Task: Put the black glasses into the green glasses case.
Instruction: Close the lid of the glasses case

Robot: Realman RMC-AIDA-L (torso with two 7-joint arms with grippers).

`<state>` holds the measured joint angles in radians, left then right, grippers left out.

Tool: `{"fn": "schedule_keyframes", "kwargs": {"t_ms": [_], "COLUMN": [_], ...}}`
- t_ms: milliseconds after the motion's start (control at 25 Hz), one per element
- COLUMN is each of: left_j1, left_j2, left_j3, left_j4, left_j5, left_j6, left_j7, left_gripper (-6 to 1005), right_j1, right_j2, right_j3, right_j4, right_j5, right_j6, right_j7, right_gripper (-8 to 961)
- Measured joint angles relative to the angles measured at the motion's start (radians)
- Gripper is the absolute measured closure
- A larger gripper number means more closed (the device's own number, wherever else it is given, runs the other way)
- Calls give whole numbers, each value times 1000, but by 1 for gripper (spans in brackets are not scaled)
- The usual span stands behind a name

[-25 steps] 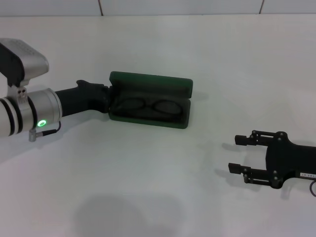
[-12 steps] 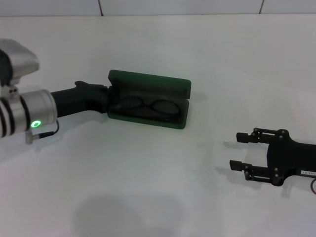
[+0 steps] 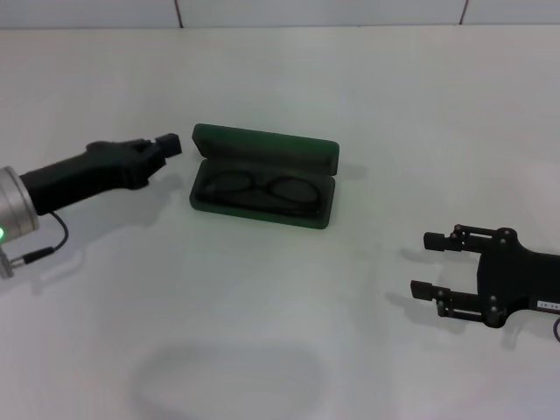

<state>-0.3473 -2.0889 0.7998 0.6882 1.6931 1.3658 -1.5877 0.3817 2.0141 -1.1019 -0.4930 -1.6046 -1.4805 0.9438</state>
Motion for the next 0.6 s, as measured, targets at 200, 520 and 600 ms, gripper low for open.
{"fn": "schedule_keyframes", "kwargs": {"t_ms": [200, 520, 600], "left_j1": [-9, -88, -104], "left_j2": [-3, -9, -9], "left_j3": [23, 193, 271], "left_j4": [45, 84, 106], "left_j5": [-47, -146, -160], "left_j6": [6, -208, -282], "left_j7": [-51, -118, -143], "left_gripper": [959, 958, 958], "right_j1": [1, 1, -1], "right_j2": [1, 2, 2], "right_j3": [1, 1, 1], "right_j4": [1, 2, 2], "right_j5": [0, 20, 35], "right_j6": [2, 44, 51], "right_j7": [-1, -2, -2], "right_gripper": [300, 300, 300]}}
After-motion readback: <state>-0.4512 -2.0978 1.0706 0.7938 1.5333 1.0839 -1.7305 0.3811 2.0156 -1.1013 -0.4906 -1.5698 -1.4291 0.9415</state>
